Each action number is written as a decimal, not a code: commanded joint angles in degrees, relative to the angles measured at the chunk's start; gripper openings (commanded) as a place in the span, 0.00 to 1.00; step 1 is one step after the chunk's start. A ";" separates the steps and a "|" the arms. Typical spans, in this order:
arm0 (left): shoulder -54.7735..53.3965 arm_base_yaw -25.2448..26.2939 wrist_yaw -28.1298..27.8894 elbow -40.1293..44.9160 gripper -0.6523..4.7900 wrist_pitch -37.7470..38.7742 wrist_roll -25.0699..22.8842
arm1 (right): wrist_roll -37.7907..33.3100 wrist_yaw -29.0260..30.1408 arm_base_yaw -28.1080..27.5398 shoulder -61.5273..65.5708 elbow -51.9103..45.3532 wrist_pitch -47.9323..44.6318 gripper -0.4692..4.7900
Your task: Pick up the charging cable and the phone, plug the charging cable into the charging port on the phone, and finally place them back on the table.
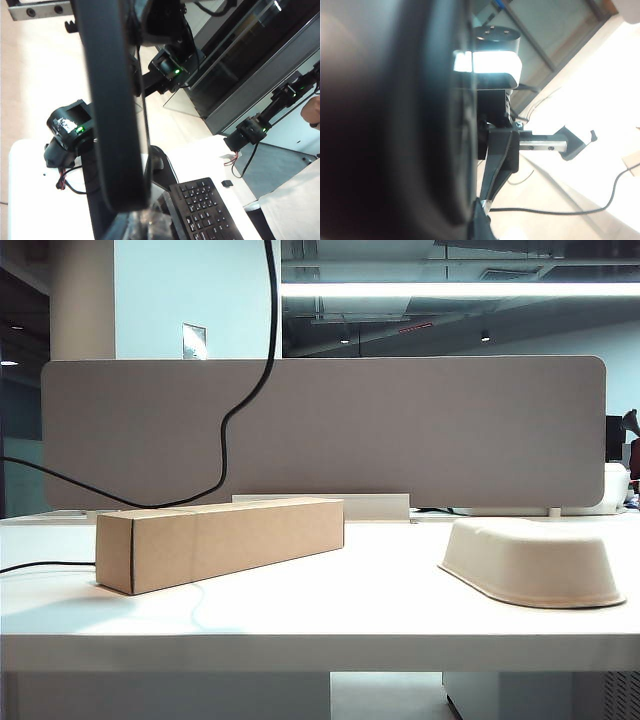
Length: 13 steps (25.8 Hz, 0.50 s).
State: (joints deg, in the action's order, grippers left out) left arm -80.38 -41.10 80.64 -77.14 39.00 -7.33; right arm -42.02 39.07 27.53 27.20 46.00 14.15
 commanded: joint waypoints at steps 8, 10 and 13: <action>0.11 -0.13 0.61 -0.26 0.11 -6.60 3.32 | 1.05 2.67 0.24 0.11 0.15 0.96 0.07; 0.11 -0.11 0.61 -0.26 0.11 -6.60 3.32 | 1.57 2.67 0.24 0.11 0.15 1.99 0.07; 0.13 0.07 0.63 -0.26 0.11 -6.60 3.32 | 1.64 3.26 0.24 0.09 0.15 2.78 0.07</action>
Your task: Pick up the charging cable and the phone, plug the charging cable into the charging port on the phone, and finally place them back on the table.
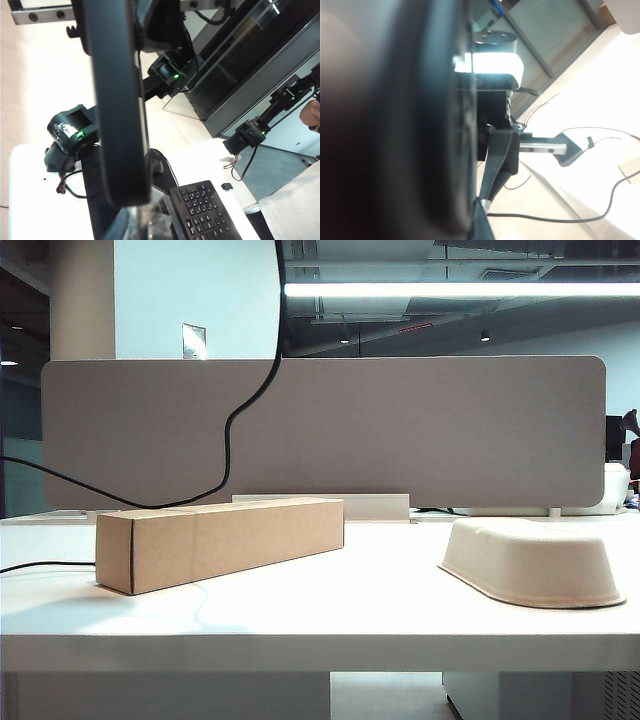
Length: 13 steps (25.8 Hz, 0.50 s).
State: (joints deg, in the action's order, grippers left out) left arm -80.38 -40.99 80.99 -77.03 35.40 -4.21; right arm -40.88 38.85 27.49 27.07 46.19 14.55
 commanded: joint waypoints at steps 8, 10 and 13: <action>0.13 0.76 1.75 -0.37 0.11 -2.97 0.42 | 0.63 3.67 0.28 0.20 -0.04 2.38 0.07; 0.13 1.22 2.49 -0.37 0.11 -2.95 0.42 | 0.63 3.65 0.28 0.20 -0.04 2.36 0.07; 0.13 1.49 3.26 -0.37 0.11 -2.99 0.39 | 0.63 3.43 0.26 0.22 -0.04 2.34 0.07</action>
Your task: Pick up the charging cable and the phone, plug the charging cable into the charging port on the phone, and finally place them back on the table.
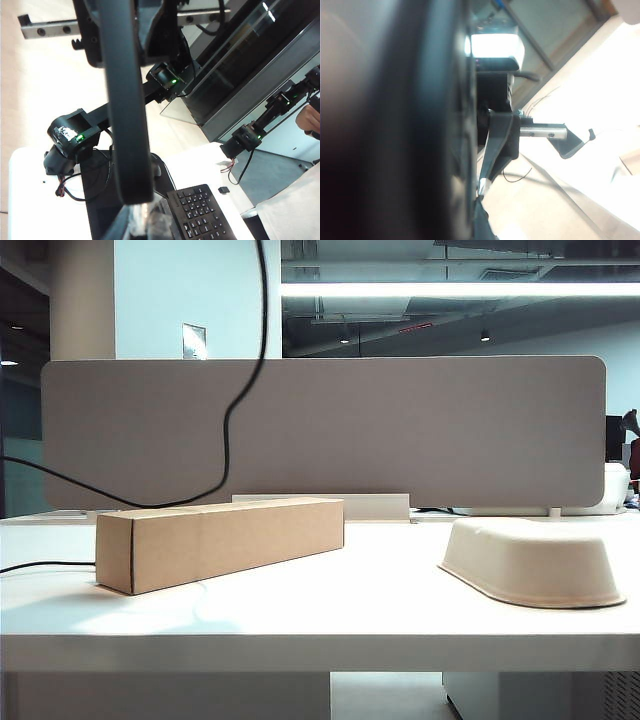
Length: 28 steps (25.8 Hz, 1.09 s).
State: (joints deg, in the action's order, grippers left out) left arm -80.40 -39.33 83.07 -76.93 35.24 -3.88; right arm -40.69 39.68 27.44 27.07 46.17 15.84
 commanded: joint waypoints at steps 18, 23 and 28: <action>0.13 -4.94 -3.48 -0.48 0.11 -6.32 2.16 | 0.68 0.48 0.33 0.28 -0.02 -0.04 0.07; 0.13 -4.72 -3.30 -0.48 0.11 -8.31 4.92 | 1.75 1.33 0.33 0.26 -0.02 0.31 0.07; 0.15 -4.48 -2.62 -0.48 0.11 -7.96 6.10 | 1.77 1.38 0.33 0.24 -0.02 0.66 0.07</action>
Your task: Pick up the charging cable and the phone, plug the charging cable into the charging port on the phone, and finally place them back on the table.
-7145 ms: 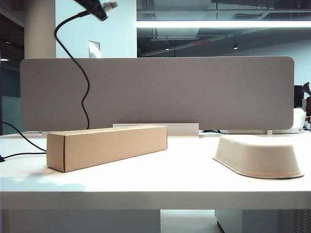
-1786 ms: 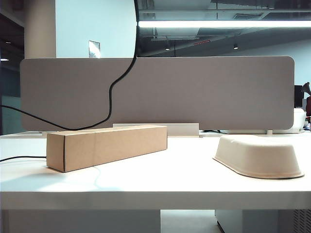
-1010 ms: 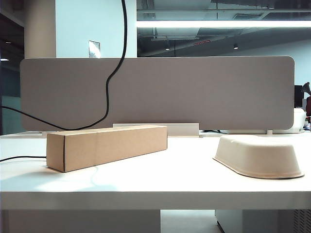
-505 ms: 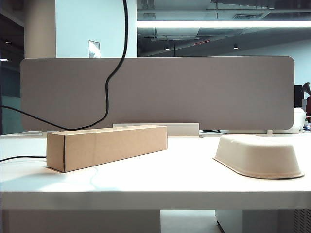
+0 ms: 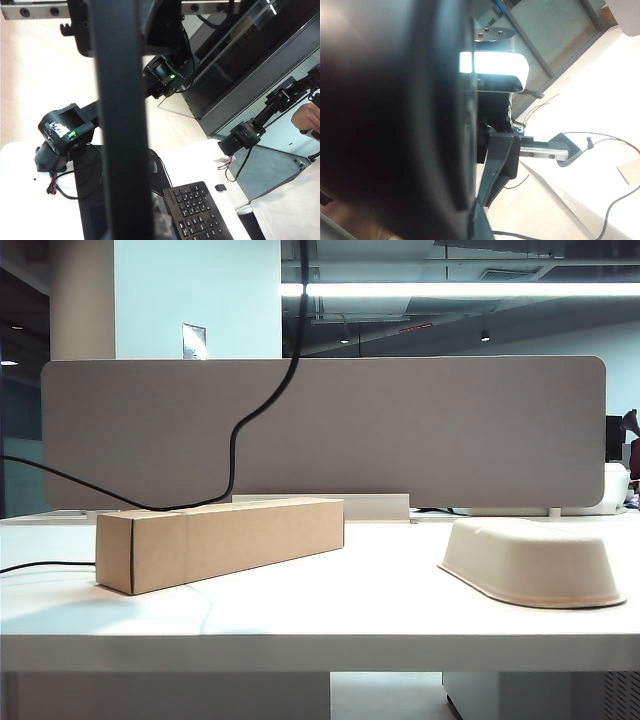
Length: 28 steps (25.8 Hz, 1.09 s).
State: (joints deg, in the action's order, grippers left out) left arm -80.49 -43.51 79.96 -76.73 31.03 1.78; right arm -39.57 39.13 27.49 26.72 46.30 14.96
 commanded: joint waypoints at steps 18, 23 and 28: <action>0.48 14.67 4.94 -0.77 0.51 -3.32 3.41 | 3.76 -2.78 0.22 1.01 -0.13 1.25 0.07; 3.06 28.04 4.72 -0.85 0.11 -3.26 3.37 | 14.19 -13.60 0.15 3.78 -0.13 3.06 0.07; 8.70 36.04 -3.13 -0.83 0.11 -0.59 2.60 | 21.05 -20.31 -0.37 7.78 -0.13 1.92 0.07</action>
State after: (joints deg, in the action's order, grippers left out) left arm -72.79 -8.03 79.72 -77.36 28.91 5.13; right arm -20.84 20.64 27.40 34.72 45.56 20.08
